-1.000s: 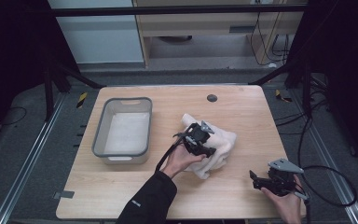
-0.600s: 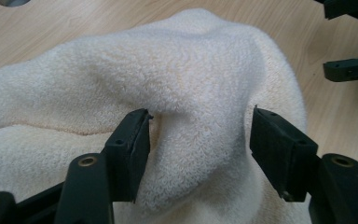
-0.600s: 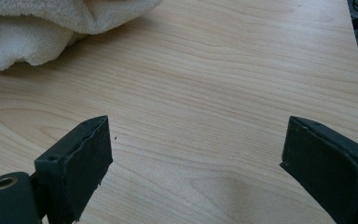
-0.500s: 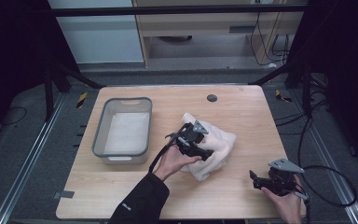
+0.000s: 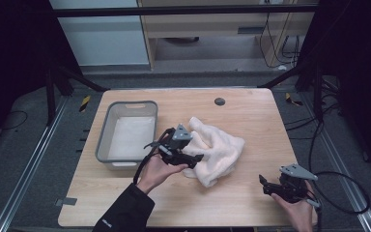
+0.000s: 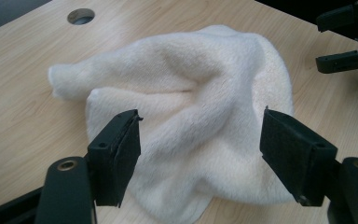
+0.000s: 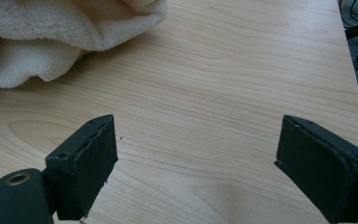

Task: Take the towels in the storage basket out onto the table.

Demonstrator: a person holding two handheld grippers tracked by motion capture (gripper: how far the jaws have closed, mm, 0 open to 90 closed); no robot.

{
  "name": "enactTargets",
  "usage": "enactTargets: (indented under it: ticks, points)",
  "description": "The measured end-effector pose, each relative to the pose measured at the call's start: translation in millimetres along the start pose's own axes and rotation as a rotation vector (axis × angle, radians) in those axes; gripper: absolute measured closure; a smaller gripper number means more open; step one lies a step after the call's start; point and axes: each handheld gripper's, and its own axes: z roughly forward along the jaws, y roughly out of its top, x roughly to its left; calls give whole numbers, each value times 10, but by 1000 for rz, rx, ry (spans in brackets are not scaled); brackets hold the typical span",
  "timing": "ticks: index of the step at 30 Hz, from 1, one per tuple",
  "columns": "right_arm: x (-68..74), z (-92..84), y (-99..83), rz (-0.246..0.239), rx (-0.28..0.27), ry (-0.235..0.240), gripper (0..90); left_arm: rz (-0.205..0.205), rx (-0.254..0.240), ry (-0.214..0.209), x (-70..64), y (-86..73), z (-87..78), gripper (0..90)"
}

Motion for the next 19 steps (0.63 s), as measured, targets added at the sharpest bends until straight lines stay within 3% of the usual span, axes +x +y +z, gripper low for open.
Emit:
enactTargets:
  ticks: [10, 19]
  points:
    - [10, -4, 4, -10, -7, 1, 154, -36, -83, 51, 86, -280, -371, 284]
    - [14, -7, 7, -7, -10, 6, 163, -83, -109, 113, 196, -564, -642, 287]
